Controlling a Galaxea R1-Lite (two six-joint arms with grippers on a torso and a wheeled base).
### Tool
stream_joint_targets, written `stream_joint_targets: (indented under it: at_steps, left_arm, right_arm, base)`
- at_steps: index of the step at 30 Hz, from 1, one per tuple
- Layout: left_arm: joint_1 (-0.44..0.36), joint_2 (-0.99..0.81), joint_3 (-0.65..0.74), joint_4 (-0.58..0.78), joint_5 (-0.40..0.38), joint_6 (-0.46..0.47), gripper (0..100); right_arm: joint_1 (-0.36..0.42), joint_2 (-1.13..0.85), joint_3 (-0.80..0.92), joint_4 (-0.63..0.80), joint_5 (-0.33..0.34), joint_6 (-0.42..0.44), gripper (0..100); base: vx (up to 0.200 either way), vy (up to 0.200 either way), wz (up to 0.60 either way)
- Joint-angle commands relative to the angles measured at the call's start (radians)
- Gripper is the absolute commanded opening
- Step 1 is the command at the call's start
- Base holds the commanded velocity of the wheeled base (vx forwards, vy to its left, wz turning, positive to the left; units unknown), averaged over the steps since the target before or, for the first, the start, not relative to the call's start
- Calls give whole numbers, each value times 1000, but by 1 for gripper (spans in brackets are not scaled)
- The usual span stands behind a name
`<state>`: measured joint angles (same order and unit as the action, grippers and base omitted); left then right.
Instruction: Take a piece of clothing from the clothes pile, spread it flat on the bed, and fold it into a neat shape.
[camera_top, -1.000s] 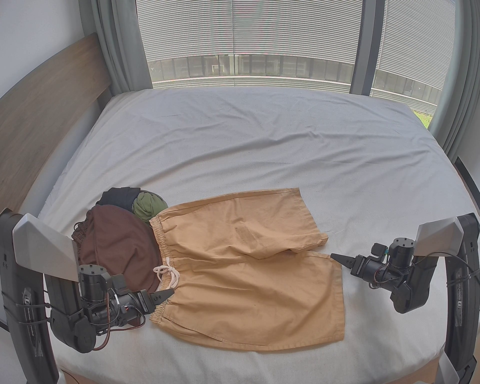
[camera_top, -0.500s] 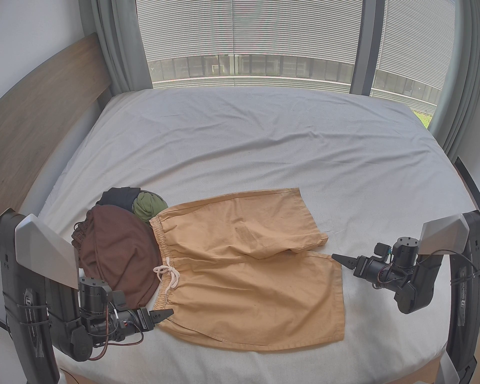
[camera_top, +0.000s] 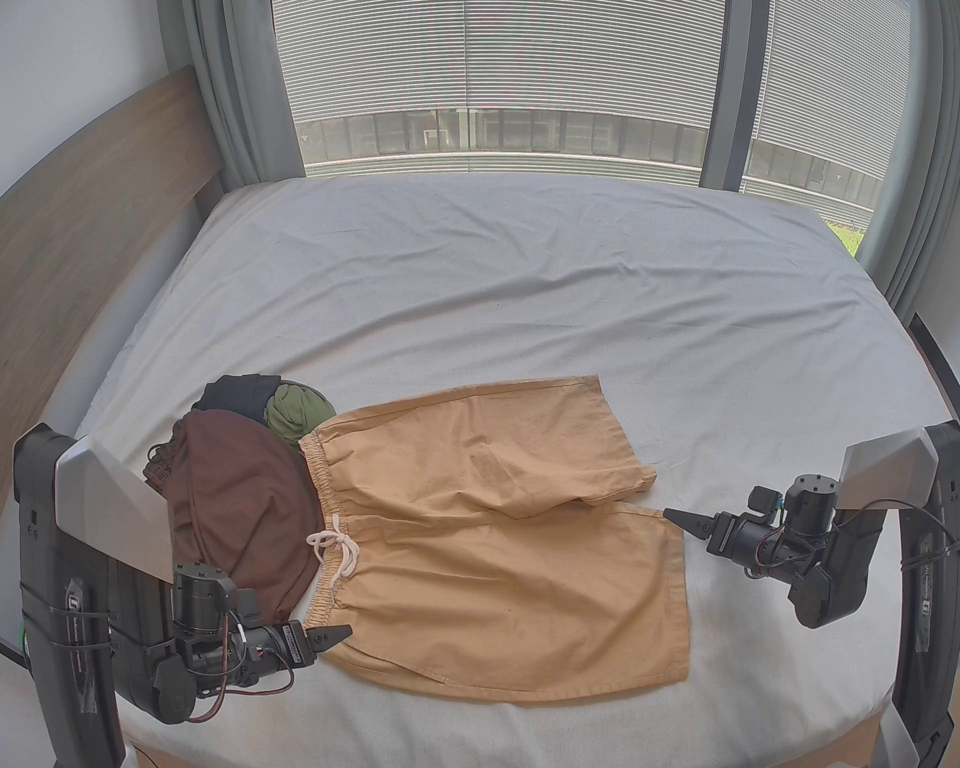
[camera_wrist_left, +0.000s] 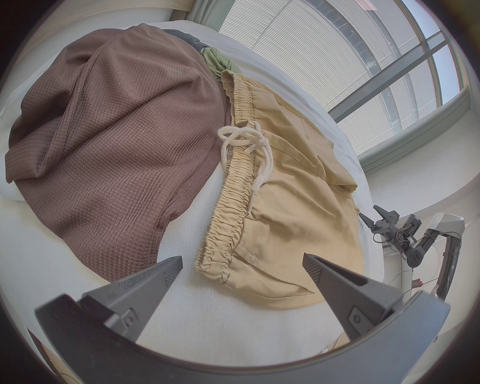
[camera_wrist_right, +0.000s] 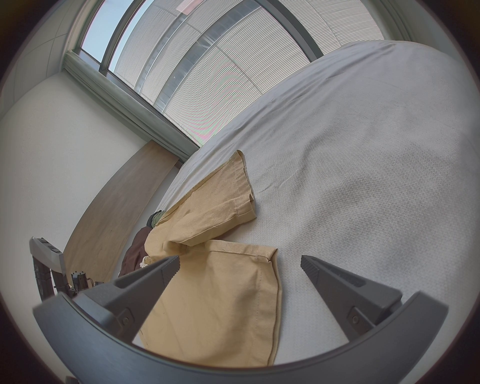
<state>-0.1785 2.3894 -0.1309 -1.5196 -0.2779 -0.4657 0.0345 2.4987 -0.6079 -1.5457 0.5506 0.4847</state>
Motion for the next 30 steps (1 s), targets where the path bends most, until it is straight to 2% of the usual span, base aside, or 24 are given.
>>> stream_joint_targets:
  at_steps: [1,2,3,10,13,14,15,20,24,30]
  left_arm:
    - [1,11,-4,-1,0,-1,100]
    - [1,13,-4,-1,0,-1,100]
    - [1,13,-4,-1,0,-1,0]
    - [8,17,-18,-1,0,-1,0]
    - [14,16,-18,-1,2,-1,0]
    - [14,16,-18,-1,2,-1,0]
    - [14,16,-18,-2,2,-1,0]
    - [13,14,-19,-4,2,-1,0]
    - [10,16,-15,-24,0,-1,0]
    - [8,16,-15,-24,0,-1,0]
  right_arm:
    - [2,0,2,-1,0,0,100]
    - [2,2,2,-1,0,0,100]
    - [2,0,2,-1,0,0,100]
    - [1,2,17,-1,2,-8,100]
    - [-18,-6,88,3,35,-118,100]
    - [-19,-9,125,3,69,-166,100]
    - [-16,-12,151,3,80,-182,100]
    - [1,-15,252,4,83,-233,100]
    - [19,-1,342,4,83,-307,100]
    - [39,-1,422,6,84,-314,100]
  base:
    - [0,0,0]
    - [0,0,0]
    - [0,0,0]
    - [0,0,0]
    - [0,0,0]
    - [0,0,0]
    - [0,0,0]
    - [0,0,0]
    - [0,0,0]
    - [0,0,0]
